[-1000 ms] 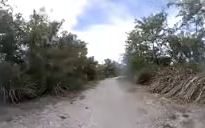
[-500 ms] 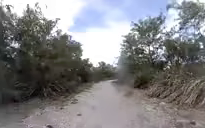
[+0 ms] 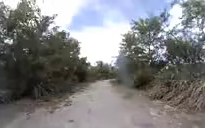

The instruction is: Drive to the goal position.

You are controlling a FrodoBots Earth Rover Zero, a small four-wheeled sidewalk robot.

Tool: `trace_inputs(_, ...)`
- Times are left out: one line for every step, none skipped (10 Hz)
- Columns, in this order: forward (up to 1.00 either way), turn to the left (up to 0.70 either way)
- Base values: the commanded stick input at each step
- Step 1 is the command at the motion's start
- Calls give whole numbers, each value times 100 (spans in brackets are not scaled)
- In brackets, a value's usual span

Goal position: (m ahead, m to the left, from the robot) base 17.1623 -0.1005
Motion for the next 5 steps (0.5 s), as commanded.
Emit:
trace_inputs(45,0)
trace_inputs(45,0)
trace_inputs(45,0)
trace_inputs(45,0)
trace_inputs(45,0)
